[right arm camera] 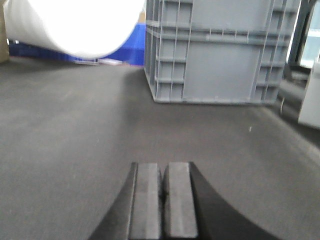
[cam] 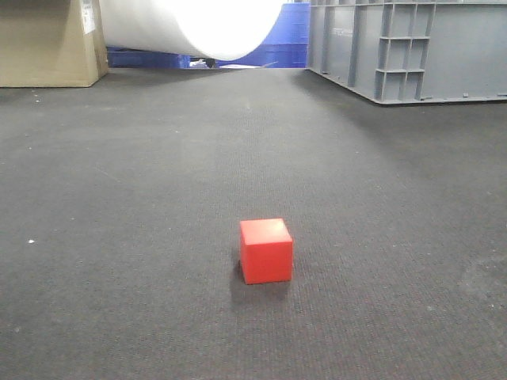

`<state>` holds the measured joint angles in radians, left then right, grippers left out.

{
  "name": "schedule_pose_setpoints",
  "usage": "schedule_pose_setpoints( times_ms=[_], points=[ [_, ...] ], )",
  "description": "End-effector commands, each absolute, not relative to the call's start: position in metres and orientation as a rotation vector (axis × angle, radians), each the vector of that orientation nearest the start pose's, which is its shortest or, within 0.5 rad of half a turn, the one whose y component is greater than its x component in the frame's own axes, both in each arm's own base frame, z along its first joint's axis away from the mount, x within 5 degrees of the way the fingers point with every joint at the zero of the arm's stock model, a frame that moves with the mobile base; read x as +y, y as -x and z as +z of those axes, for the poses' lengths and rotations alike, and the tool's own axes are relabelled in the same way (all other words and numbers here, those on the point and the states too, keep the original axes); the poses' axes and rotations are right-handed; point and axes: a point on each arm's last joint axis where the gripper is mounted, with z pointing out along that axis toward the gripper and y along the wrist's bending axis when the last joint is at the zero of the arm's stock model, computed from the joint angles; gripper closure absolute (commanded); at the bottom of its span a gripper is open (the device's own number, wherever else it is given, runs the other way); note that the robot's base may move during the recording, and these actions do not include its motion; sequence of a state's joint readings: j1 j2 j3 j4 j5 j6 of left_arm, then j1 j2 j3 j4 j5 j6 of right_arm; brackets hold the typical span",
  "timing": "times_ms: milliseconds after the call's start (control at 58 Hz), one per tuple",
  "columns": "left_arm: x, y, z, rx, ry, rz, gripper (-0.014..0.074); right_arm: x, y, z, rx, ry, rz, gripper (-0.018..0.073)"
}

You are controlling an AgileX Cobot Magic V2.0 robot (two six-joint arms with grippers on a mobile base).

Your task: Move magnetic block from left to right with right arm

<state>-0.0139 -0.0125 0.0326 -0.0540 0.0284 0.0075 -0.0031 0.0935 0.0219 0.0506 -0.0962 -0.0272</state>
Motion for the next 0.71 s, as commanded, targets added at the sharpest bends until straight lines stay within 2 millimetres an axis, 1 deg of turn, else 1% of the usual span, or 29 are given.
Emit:
schedule_pose_setpoints(
  times_ms=[0, 34, 241, 362, 689],
  points=[
    [0.0, -0.056, 0.206, 1.445, 0.034, -0.055, 0.0722, -0.002, -0.064, 0.214, 1.42, -0.045, 0.009, 0.0503],
    [0.0, -0.056, 0.206, 1.445, 0.034, -0.055, 0.0722, -0.002, -0.064, 0.212, 1.437, -0.044, 0.011, 0.0503],
    [0.0, -0.056, 0.206, 1.445, 0.034, -0.055, 0.0722, -0.001, -0.053, 0.214, 1.371, -0.039, 0.014, 0.0503],
    [0.0, -0.056, 0.206, 1.445, 0.034, -0.055, 0.0722, -0.001, -0.054, 0.211, 1.408, -0.039, 0.015, 0.0503],
    [0.0, -0.056, 0.206, 1.445, 0.034, -0.055, 0.0722, -0.001, -0.054, 0.211, 1.406, -0.039, 0.015, 0.0503]
  ],
)
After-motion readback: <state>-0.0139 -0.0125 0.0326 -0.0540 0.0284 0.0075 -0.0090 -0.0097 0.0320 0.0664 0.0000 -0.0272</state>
